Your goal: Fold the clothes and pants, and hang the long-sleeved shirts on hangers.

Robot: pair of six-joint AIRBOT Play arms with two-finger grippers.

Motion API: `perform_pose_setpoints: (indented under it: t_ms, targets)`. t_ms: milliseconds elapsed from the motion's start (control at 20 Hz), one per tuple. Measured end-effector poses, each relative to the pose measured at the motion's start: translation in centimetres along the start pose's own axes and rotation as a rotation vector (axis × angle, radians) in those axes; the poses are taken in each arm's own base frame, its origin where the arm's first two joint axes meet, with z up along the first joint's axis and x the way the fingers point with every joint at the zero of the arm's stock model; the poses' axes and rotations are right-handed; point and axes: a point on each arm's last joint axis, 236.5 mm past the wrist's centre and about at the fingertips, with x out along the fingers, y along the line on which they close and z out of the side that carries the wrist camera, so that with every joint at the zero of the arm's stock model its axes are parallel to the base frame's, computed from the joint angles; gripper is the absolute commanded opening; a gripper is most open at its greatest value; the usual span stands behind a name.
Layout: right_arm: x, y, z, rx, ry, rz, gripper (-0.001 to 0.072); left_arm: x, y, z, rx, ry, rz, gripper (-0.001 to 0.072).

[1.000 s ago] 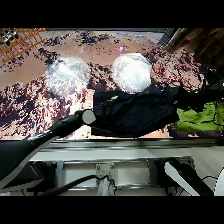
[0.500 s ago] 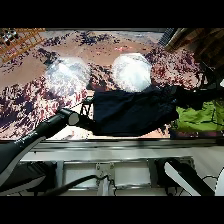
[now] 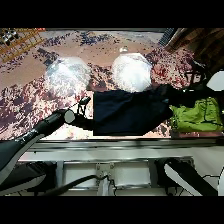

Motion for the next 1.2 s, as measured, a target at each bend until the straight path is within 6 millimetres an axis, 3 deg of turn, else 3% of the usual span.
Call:
perform_pose_setpoints:
  t_ms: [250, 450, 500, 600, 650, 800, 900, 1000, 1100, 1200]
  targets:
    - [2.8, 4.9, -0.8, -0.048, 0.018, 0.037, 0.0034, 0.4, 0.3, -0.1, 0.002, 0.008, 0.003, 0.0006]
    - [7.0, 9.9, -2.6, -0.114, 0.071, 0.07, 0.0036, 0.5, 0.4, -0.1, 0.008, 0.012, 0.004, 0.0006]
    - [8.2, 11.1, -3.2, -0.131, 0.085, 0.082, 0.0082, 0.6, 0.4, -0.2, 0.009, 0.013, 0.005, 0.0006]
    - [10.9, 13.7, -4.6, -0.156, 0.122, 0.109, 0.0362, 0.7, 0.6, -0.4, 0.008, 0.017, 0.008, 0.0006]
    - [12.0, 14.7, -5.3, -0.165, 0.139, 0.122, 0.0407, 0.7, 0.7, -0.4, 0.009, 0.019, 0.01, 0.0006]
    - [13.9, 17.3, -6.9, -0.201, 0.183, 0.187, 0.0406, 0.5, 1.1, -0.4, -0.002, 0.018, 0.013, 0.0006]
    - [13.8, 18.4, -7.2, -0.233, 0.186, 0.223, 0.0406, 0.1, 1.4, -0.1, -0.014, 0.009, 0.011, 0.0007]
    - [13.1, 18.5, -6.2, -0.253, 0.152, 0.233, 0.0406, -0.4, 1.7, 0.3, -0.03, -0.002, 0.007, 0.0008]
    - [12.0, 17.4, -4.3, -0.254, 0.103, 0.218, 0.0406, -1.1, 1.9, 0.6, -0.042, -0.013, 0.003, 0.0011]
    - [10.9, 14.6, -1.4, -0.236, 0.04, 0.162, 0.0404, -2.1, 1.8, 1.0, -0.048, -0.034, -0.008, 0.0024]
